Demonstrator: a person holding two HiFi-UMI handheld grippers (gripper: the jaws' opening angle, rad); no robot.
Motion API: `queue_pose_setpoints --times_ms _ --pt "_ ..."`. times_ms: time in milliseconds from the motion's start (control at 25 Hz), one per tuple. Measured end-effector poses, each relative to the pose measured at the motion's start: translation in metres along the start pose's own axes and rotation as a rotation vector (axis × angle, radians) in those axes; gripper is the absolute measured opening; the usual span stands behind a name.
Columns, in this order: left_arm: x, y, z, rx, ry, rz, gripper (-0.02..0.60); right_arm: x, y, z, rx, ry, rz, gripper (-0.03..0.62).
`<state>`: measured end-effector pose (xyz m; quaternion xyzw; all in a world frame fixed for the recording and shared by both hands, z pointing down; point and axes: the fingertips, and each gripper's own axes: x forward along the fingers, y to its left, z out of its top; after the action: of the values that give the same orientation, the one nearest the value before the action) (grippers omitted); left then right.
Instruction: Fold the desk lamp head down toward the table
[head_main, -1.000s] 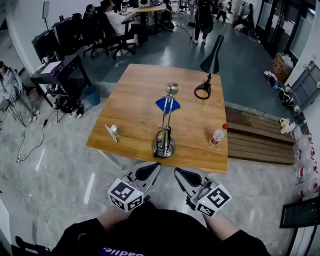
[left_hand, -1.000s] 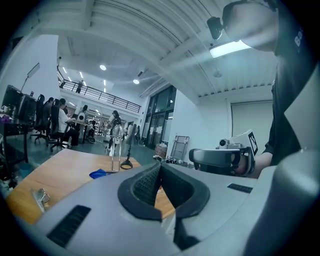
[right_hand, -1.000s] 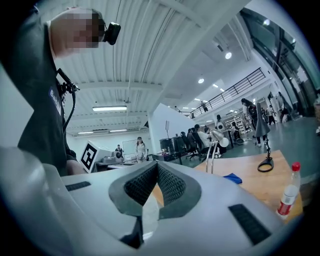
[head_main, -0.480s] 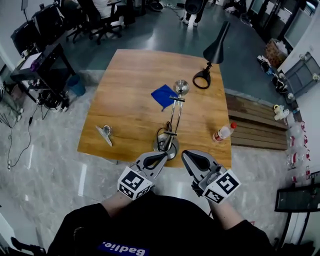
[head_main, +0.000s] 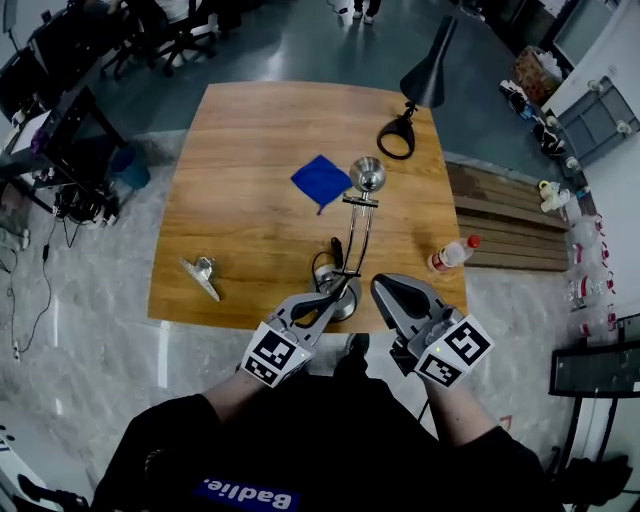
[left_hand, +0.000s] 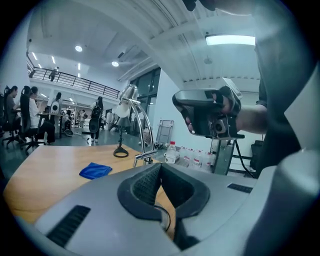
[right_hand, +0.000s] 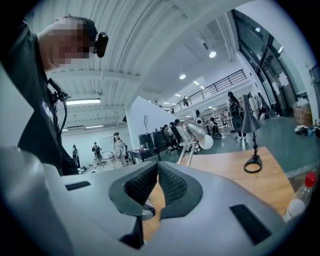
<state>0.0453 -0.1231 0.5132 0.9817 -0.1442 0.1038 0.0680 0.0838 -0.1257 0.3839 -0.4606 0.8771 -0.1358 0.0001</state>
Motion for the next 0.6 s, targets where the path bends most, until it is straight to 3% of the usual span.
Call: queue_pose_setpoints --times_ms 360,600 --pt "0.033 0.012 -0.030 0.001 0.099 0.037 0.011 0.006 -0.038 0.004 0.033 0.056 0.072 0.009" --pt "0.046 0.026 -0.039 -0.008 0.121 0.074 0.089 0.024 -0.058 -0.003 0.102 0.131 0.143 0.083"
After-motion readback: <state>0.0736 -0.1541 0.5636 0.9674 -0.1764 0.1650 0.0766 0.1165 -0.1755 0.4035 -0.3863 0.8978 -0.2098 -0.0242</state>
